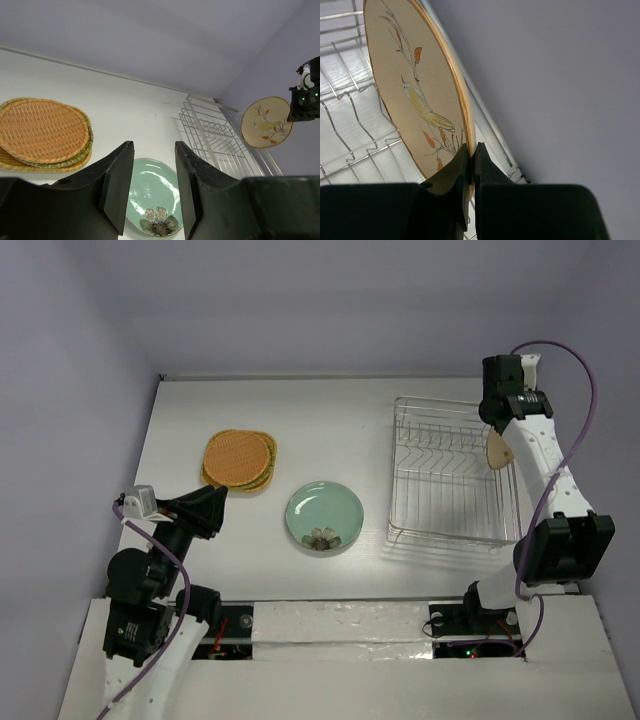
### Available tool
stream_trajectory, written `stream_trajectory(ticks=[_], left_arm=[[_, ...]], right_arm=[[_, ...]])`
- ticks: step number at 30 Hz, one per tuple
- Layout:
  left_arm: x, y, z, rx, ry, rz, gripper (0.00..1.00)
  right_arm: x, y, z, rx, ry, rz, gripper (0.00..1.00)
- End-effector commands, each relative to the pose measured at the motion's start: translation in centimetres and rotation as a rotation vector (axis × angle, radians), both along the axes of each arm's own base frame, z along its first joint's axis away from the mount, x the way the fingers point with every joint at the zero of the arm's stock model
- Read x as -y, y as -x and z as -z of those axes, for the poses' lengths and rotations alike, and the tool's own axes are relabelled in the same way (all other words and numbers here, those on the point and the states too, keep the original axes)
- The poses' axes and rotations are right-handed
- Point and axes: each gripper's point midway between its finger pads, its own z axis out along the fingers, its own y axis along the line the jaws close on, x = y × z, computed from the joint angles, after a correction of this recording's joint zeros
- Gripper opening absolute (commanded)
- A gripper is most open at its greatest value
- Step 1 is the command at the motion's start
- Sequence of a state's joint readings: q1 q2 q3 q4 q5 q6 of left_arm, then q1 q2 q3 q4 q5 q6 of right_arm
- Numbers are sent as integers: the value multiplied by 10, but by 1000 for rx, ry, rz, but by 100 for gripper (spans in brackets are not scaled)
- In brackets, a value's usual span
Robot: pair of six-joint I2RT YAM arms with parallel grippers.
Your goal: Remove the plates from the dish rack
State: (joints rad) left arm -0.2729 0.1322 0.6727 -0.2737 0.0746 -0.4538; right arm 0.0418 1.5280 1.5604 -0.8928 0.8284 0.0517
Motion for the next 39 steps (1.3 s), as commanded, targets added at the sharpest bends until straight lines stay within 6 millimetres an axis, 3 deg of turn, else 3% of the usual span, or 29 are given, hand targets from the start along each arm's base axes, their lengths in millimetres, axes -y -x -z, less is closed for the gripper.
stream_trajectory(ticks=[1, 6, 9, 13, 14, 16, 17, 20, 21, 25, 26, 27, 30, 35, 38, 39], left_arm=[[-2, 0, -10, 48, 11, -9, 35], [0, -1, -9, 42, 8, -3, 36], [-1, -2, -8, 39, 8, -6, 36], [0, -3, -7, 31, 9, -7, 36], [-1, -4, -7, 31, 9, -10, 37], [-1, -5, -6, 25, 8, -11, 38], [-1, -6, -5, 20, 7, -13, 38], [-2, -9, -2, 3, 5, -22, 39], [-2, -9, -2, 1, 6, -23, 39], [-2, -11, 0, -11, 5, -26, 44], [-1, -12, 1, -17, 3, -26, 45], [-1, -14, 3, -26, 1, -28, 46], [-1, -17, 5, -38, 1, -30, 47], [-1, -21, 9, -61, -5, -37, 47], [-4, -20, 9, -59, 2, -51, 47], [-5, -18, 8, -53, 6, -54, 48]], right_arm=[[-5, 1, -89, 280, 59, 34, 0], [-7, 16, -132, 392, 41, 57, 0], [-24, 18, -149, 468, -21, 2, 0], [-79, 15, -166, 579, -202, -199, 0], [-114, 10, -164, 591, -301, -321, 0], [-152, 12, -166, 623, -422, -452, 0], [-190, 11, -156, 610, -531, -558, 0], [-253, 23, -142, 573, -725, -763, 0], [-278, 25, -128, 560, -793, -812, 0], [-349, 47, -97, 483, -1022, -1034, 0], [-366, 52, -97, 478, -1082, -1095, 0], [-374, 54, -76, 428, -1105, -1103, 0], [-401, 62, -55, 365, -1181, -1176, 0], [-416, 61, 8, 233, -1200, -1157, 0], [-419, 57, 36, 206, -1214, -1122, 0], [-421, 54, 37, 221, -1224, -1115, 0]])
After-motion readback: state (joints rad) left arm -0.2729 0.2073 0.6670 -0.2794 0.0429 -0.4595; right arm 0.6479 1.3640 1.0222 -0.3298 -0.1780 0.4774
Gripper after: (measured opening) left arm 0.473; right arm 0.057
